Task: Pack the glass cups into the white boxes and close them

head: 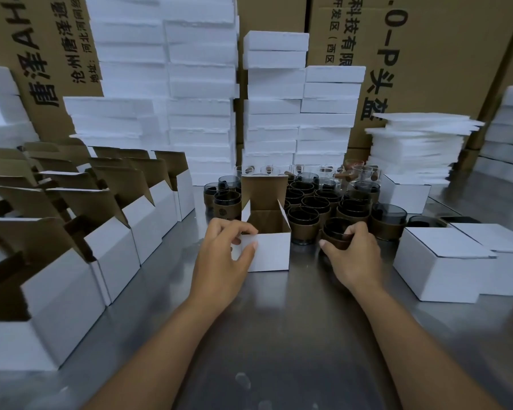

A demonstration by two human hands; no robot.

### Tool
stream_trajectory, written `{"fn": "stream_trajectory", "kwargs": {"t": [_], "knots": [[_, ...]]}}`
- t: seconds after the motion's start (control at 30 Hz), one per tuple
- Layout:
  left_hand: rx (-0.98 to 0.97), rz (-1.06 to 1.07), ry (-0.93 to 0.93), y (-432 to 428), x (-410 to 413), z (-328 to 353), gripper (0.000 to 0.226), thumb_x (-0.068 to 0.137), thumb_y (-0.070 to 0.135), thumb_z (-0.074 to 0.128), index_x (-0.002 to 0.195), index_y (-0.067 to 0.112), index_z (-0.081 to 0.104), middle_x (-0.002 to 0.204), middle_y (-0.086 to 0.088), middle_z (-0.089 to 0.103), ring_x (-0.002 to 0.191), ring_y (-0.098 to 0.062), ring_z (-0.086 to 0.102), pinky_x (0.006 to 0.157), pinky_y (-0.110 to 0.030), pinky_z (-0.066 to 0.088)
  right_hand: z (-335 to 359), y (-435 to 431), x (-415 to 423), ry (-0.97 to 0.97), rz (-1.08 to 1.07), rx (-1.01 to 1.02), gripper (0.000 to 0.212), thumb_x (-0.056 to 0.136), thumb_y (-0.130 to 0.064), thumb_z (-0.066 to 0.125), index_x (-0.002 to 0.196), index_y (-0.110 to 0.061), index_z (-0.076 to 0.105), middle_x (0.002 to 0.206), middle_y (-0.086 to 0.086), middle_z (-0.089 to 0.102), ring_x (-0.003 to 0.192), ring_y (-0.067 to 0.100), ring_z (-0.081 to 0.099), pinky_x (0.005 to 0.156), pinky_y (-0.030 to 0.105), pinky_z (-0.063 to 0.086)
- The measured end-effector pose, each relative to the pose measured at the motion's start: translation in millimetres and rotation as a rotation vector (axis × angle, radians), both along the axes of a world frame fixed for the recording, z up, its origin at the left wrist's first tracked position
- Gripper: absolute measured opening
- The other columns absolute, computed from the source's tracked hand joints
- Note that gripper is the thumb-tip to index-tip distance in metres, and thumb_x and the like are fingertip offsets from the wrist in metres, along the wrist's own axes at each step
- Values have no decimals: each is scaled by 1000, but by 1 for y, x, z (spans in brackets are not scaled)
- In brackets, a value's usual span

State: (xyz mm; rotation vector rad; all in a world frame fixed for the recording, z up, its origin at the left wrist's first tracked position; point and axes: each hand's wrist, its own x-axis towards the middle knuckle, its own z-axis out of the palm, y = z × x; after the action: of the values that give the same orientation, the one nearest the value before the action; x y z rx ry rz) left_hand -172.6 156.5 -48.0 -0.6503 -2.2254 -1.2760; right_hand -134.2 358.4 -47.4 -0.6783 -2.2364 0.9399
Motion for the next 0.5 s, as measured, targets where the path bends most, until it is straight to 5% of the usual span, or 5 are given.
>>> {"fn": "stream_trajectory", "kwargs": {"t": [0.13, 0.3, 0.4, 0.5], "knots": [[-20, -1, -19, 1, -1, -1, 25, 87, 19, 65, 96, 39, 56, 99, 10, 48, 87, -2, 52, 69, -6, 38, 10, -6, 7, 161, -13, -47, 35, 78, -33, 74, 94, -20, 46, 105, 4, 53, 92, 22, 54, 81, 41, 48], [-78, -36, -51, -2, 0, -3, 38, 90, 17, 61, 113, 46, 51, 102, 10, 44, 90, -1, 50, 72, -7, 41, 29, -26, 22, 548, 258, -495, 57, 74, -27, 79, 116, -30, 41, 102, -17, 58, 81, -13, 61, 63, 6, 46], [-44, -41, -31, -1, 6, 0, 44, 91, 19, 59, 126, 43, 47, 100, 13, 42, 90, 0, 50, 68, -4, 41, 30, -39, 27, 554, 371, -736, 50, 74, -23, 77, 113, -24, 48, 103, -7, 66, 81, -5, 66, 64, 12, 50], [153, -102, 12, 2, 15, 8, 28, 94, 20, 54, 109, 44, 52, 93, 14, 50, 85, 5, 51, 65, -5, 43, 26, -54, 32, 507, 488, -915, 56, 69, -23, 77, 119, -13, 53, 97, -5, 71, 81, 5, 69, 68, 23, 53]]}}
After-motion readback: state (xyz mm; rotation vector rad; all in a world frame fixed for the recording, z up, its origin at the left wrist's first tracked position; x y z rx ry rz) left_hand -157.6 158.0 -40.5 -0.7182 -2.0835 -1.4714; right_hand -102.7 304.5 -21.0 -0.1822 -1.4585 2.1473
